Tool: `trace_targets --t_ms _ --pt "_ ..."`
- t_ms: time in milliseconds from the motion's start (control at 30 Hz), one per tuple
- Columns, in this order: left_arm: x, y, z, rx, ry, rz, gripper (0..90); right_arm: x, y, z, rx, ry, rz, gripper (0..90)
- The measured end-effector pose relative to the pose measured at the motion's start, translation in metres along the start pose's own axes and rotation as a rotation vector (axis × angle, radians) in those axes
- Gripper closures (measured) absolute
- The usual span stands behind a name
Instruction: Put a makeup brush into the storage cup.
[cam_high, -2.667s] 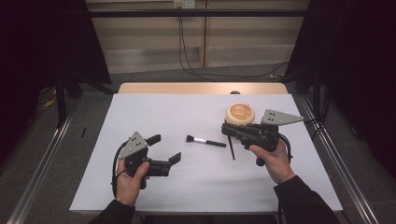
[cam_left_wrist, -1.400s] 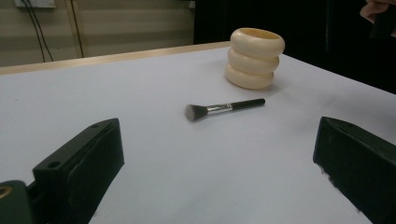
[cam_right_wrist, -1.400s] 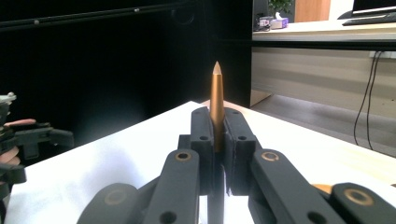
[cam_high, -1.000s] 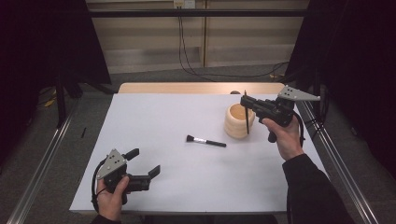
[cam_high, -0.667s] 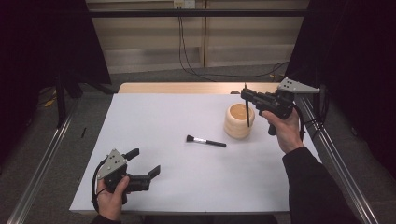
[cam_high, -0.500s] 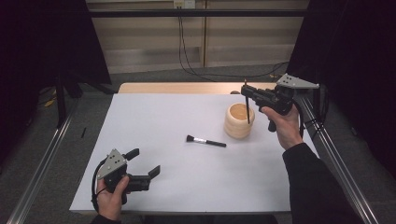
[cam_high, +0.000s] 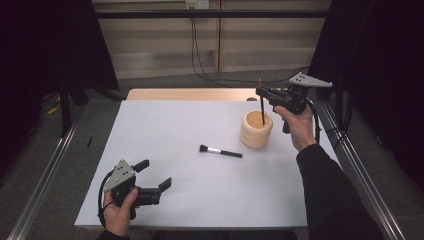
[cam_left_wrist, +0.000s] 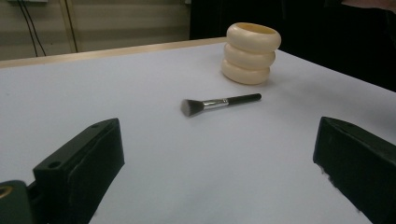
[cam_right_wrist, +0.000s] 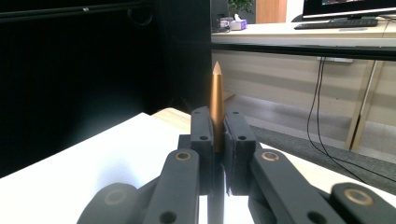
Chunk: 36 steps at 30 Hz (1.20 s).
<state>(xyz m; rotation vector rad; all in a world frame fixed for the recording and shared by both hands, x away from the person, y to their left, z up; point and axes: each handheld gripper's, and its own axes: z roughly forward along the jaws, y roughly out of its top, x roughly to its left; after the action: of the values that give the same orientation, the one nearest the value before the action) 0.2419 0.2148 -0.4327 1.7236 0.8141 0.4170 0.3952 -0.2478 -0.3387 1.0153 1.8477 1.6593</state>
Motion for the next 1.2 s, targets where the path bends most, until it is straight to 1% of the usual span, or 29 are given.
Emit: trace_targets --t_ms 33,133,167,233,400,433,567,600,633,700,767,900,1000,1067,1200 --pt "0.000 0.000 0.000 -0.002 -0.002 -0.004 1.8 -0.001 0.000 0.001 0.004 -0.001 -0.004 84.1" --pt "0.000 0.000 0.001 -0.001 -0.004 -0.005 1.8 -0.005 0.000 0.004 0.001 -0.009 0.005 84.1" --pt "0.000 0.000 0.000 0.006 -0.004 -0.005 1.7 -0.006 0.000 0.004 0.001 -0.010 0.002 84.1" --pt "0.000 0.001 0.000 0.006 -0.020 -0.004 1.9 -0.009 -0.001 0.007 0.006 -0.017 0.002 84.1" --pt "0.001 0.002 -0.001 0.003 -0.012 0.004 1.9 -0.013 -0.006 0.013 0.014 -0.026 0.000 84.1" --pt "0.001 0.001 -0.001 0.001 -0.006 -0.003 1.9 -0.013 -0.007 0.013 0.015 -0.028 -0.002 84.1" --pt "0.001 0.001 -0.001 0.003 -0.002 0.001 1.9 -0.013 -0.011 0.017 0.025 -0.019 0.002 84.1" --pt "0.001 0.001 -0.001 0.004 -0.006 0.000 2.0 -0.013 -0.012 0.018 0.027 -0.014 0.001 84.0" --pt "0.001 0.001 -0.001 0.004 -0.020 0.002 2.0 -0.013 -0.013 0.018 0.025 -0.016 0.001 84.0" --pt "0.000 0.002 -0.001 0.001 -0.008 0.012 2.0 -0.013 -0.014 0.019 0.027 -0.016 0.002 84.1" --pt "0.001 0.002 -0.002 -0.002 -0.009 0.009 2.0 -0.014 -0.016 0.021 0.031 -0.019 -0.006 84.1" --pt "0.001 0.002 -0.002 -0.004 -0.004 0.008 2.0 -0.015 -0.022 0.022 0.038 -0.025 -0.004 84.0" --pt "0.001 0.002 -0.002 -0.002 0.001 0.005 2.1 -0.018 -0.030 0.024 0.052 -0.031 0.003 84.0" --pt "0.002 0.002 -0.002 -0.003 -0.005 0.007 2.1 -0.020 -0.035 0.025 0.059 -0.033 0.008 84.0" --pt "0.001 0.002 -0.002 0.001 -0.002 0.008 2.1 -0.021 -0.040 0.025 0.062 -0.032 0.007 84.0"
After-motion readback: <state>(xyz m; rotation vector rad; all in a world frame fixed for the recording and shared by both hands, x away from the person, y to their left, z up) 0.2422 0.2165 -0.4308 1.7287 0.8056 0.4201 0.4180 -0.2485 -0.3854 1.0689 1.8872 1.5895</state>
